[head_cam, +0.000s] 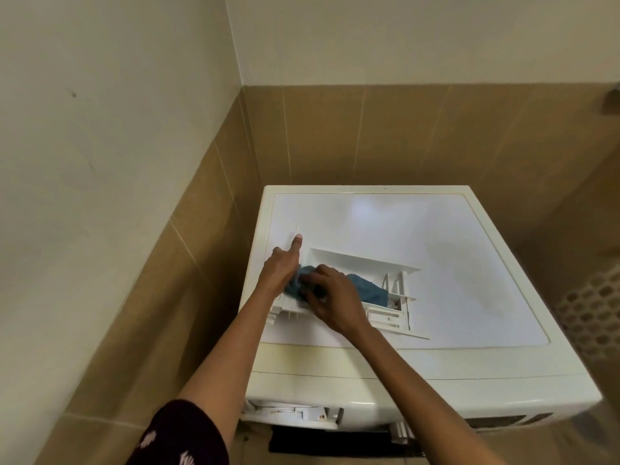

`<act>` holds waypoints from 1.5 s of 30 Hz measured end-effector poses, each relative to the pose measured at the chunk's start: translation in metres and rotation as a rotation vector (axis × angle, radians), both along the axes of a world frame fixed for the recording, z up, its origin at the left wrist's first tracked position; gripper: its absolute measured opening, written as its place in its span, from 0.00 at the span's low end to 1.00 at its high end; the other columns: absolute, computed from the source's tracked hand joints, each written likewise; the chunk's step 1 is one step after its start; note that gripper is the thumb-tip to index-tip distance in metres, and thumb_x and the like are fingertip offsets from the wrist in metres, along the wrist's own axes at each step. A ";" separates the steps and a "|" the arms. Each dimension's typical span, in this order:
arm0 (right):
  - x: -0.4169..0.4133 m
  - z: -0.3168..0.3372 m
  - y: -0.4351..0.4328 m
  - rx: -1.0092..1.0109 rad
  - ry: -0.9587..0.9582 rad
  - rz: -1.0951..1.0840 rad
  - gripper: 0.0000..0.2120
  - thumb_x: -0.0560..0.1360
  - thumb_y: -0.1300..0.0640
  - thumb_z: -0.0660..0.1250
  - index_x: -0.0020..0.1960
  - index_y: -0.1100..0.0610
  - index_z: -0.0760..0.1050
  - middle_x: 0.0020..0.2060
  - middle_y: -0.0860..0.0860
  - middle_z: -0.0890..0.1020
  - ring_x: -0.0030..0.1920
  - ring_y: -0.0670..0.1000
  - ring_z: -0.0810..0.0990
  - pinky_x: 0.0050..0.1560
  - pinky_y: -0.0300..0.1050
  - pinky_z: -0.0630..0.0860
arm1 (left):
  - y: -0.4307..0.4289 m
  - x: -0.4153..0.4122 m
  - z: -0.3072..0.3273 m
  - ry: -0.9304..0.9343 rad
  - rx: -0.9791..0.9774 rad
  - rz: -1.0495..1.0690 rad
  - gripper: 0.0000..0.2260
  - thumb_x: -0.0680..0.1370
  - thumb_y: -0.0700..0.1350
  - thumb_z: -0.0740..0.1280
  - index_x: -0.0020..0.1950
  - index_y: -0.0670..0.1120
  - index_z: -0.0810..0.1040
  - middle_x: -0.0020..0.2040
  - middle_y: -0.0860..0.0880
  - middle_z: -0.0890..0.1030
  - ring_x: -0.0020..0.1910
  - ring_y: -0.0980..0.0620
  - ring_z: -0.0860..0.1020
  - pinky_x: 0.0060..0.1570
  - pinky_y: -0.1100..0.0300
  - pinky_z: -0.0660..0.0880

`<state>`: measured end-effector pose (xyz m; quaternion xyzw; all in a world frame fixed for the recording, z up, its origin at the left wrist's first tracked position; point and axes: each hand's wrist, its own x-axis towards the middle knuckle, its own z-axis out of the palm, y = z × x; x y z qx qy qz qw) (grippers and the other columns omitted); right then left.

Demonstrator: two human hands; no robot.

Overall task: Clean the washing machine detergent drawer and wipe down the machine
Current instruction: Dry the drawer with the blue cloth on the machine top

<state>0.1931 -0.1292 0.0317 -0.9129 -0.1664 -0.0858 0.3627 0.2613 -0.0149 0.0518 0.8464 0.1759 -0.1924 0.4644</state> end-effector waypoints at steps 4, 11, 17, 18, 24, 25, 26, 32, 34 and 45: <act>0.020 0.011 -0.017 -0.177 0.003 0.039 0.09 0.73 0.61 0.64 0.50 0.55 0.82 0.41 0.54 0.77 0.42 0.53 0.76 0.36 0.44 0.69 | -0.001 0.004 -0.001 0.024 -0.051 0.034 0.32 0.79 0.64 0.48 0.75 0.43 0.58 0.73 0.41 0.63 0.70 0.40 0.65 0.69 0.47 0.62; 0.019 -0.010 -0.007 0.056 -0.034 -0.166 0.07 0.73 0.62 0.66 0.49 0.58 0.82 0.40 0.53 0.77 0.38 0.45 0.71 0.37 0.27 0.66 | 0.000 0.005 -0.006 0.018 -0.091 0.038 0.32 0.78 0.65 0.48 0.73 0.44 0.61 0.72 0.41 0.66 0.69 0.42 0.67 0.70 0.46 0.63; -0.013 0.000 -0.005 0.025 0.021 0.248 0.12 0.70 0.54 0.64 0.46 0.55 0.84 0.39 0.51 0.78 0.35 0.45 0.74 0.33 0.29 0.69 | 0.000 0.004 -0.008 0.000 -0.067 0.036 0.32 0.78 0.65 0.47 0.76 0.46 0.56 0.76 0.43 0.59 0.73 0.42 0.60 0.71 0.47 0.57; -0.014 0.000 -0.015 -0.003 0.025 0.266 0.12 0.70 0.53 0.63 0.46 0.53 0.84 0.39 0.51 0.78 0.35 0.45 0.74 0.32 0.36 0.72 | 0.000 0.004 -0.008 -0.006 -0.062 0.030 0.32 0.78 0.65 0.47 0.76 0.46 0.56 0.76 0.44 0.58 0.74 0.42 0.59 0.71 0.47 0.57; -0.013 0.005 -0.046 -0.051 0.070 0.191 0.11 0.67 0.49 0.64 0.42 0.50 0.84 0.36 0.48 0.77 0.38 0.40 0.70 0.35 0.39 0.69 | -0.001 0.001 -0.004 -0.008 -0.018 0.011 0.31 0.79 0.63 0.46 0.76 0.45 0.54 0.76 0.43 0.57 0.74 0.42 0.59 0.71 0.48 0.57; -0.013 0.007 -0.036 -0.068 0.061 0.202 0.11 0.66 0.49 0.64 0.41 0.50 0.84 0.35 0.49 0.77 0.37 0.43 0.71 0.34 0.39 0.69 | -0.002 0.001 -0.004 -0.008 -0.012 0.014 0.31 0.79 0.63 0.46 0.76 0.45 0.54 0.76 0.43 0.57 0.74 0.42 0.59 0.71 0.48 0.57; -0.011 0.011 -0.023 -0.081 0.044 0.218 0.11 0.67 0.50 0.64 0.42 0.51 0.84 0.35 0.50 0.77 0.36 0.45 0.72 0.33 0.36 0.68 | -0.002 0.001 -0.004 -0.006 -0.009 0.017 0.31 0.79 0.63 0.46 0.76 0.46 0.54 0.76 0.44 0.57 0.74 0.42 0.59 0.71 0.48 0.57; -0.004 0.013 -0.006 -0.098 0.093 0.230 0.13 0.70 0.49 0.64 0.46 0.54 0.84 0.39 0.53 0.77 0.39 0.48 0.72 0.36 0.36 0.66 | -0.002 0.001 -0.004 -0.002 -0.011 0.013 0.31 0.79 0.64 0.46 0.76 0.47 0.54 0.76 0.44 0.57 0.74 0.42 0.58 0.71 0.47 0.57; -0.007 0.010 -0.026 -0.097 0.150 0.224 0.17 0.65 0.45 0.60 0.43 0.53 0.84 0.38 0.52 0.76 0.41 0.50 0.74 0.39 0.42 0.70 | -0.001 0.001 -0.004 -0.011 -0.008 0.002 0.32 0.79 0.64 0.46 0.76 0.46 0.55 0.76 0.43 0.58 0.74 0.42 0.59 0.71 0.47 0.57; -0.022 0.001 0.025 0.075 0.046 -0.226 0.08 0.71 0.59 0.68 0.48 0.54 0.83 0.38 0.53 0.77 0.40 0.49 0.73 0.36 0.35 0.63 | -0.002 0.000 -0.002 -0.018 0.007 0.000 0.32 0.78 0.65 0.45 0.75 0.46 0.57 0.76 0.44 0.59 0.73 0.42 0.60 0.72 0.46 0.58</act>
